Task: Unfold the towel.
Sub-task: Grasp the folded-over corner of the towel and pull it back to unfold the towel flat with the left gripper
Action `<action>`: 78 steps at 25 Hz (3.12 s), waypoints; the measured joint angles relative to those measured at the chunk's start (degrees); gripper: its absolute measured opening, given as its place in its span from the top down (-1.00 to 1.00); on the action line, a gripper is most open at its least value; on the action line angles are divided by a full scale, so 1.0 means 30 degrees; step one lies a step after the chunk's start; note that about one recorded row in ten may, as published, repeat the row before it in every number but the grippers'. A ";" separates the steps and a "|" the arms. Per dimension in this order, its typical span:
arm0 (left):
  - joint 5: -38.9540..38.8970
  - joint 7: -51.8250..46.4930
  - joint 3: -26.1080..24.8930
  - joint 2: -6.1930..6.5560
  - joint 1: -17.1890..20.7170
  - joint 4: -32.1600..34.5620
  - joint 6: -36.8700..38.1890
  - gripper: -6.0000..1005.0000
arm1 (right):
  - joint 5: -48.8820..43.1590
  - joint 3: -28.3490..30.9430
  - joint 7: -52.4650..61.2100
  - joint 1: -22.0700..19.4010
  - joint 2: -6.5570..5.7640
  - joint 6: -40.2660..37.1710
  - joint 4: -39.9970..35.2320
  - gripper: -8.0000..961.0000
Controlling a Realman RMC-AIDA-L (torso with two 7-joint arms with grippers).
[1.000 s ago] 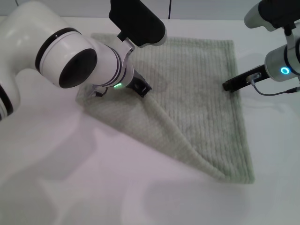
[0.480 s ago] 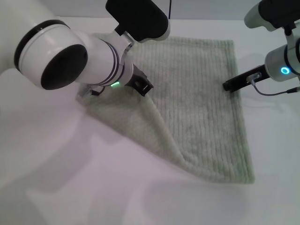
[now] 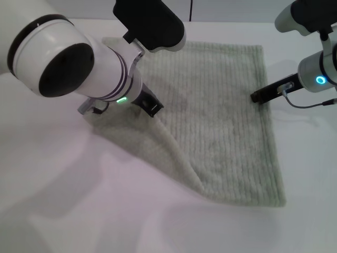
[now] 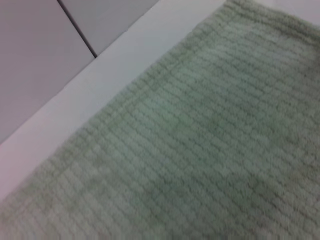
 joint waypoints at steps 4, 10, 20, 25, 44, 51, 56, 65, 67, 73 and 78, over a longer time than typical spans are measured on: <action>0.0004 0.0026 -0.0145 0.0039 0.0151 -0.0671 -0.1158 0.96 | 0.0000 -0.0001 -0.0001 -0.0007 0.0001 -0.0001 0.0001 0.96; 0.0004 0.0272 -0.0715 0.0092 0.0175 -0.0884 -0.2564 0.96 | 0.0000 0.0000 -0.0023 -0.0009 0.0001 -0.0001 0.0001 0.96; 0.0004 0.0205 -0.0902 0.0085 0.0217 -0.2164 -0.5293 0.96 | 0.0000 0.0000 -0.0039 -0.0037 0.0000 0.0018 0.0001 0.96; 0.0013 -0.0041 -0.0880 0.0065 0.0542 -0.3012 -0.6124 0.96 | 0.0000 0.0000 -0.0064 -0.0024 0.0001 0.0026 0.0001 0.96; 0.0035 -0.0374 -0.1482 0.0260 0.0881 -0.3383 -0.7711 0.96 | -0.0002 0.0000 -0.0111 0.0021 0.0001 0.0053 0.0001 0.95; 0.0032 -0.0398 -0.1864 0.0270 0.0834 -0.3399 -0.9141 0.96 | -0.0001 0.0000 -0.0111 0.0024 0.0001 0.0044 0.0002 0.95; 0.0032 -0.0459 -0.1843 0.0167 0.0770 -0.3563 -0.9866 0.96 | -0.0001 -0.0001 -0.0111 0.0070 0.0001 0.0069 0.0002 0.95; 0.0032 -0.0937 -0.1560 0.0157 0.0750 -0.3766 -1.0974 0.96 | -0.0001 -0.0001 -0.0108 0.0053 0.0001 0.0113 0.0001 0.95; 0.0030 -0.1117 -0.1432 0.0159 0.0747 -0.3787 -1.1125 0.96 | -0.0001 -0.0001 -0.0109 0.0032 0.0001 0.0155 0.0002 0.95; 0.0031 -0.1374 -0.1302 0.0174 0.0730 -0.3728 -1.1603 0.96 | -0.0001 0.0000 -0.0107 -0.0007 0.0001 0.0177 0.0001 0.95; 0.0031 -0.1697 -0.1307 0.0192 0.0677 -0.3744 -1.1817 0.95 | -0.0001 -0.0001 -0.0110 -0.0008 0.0001 0.0177 0.0001 0.95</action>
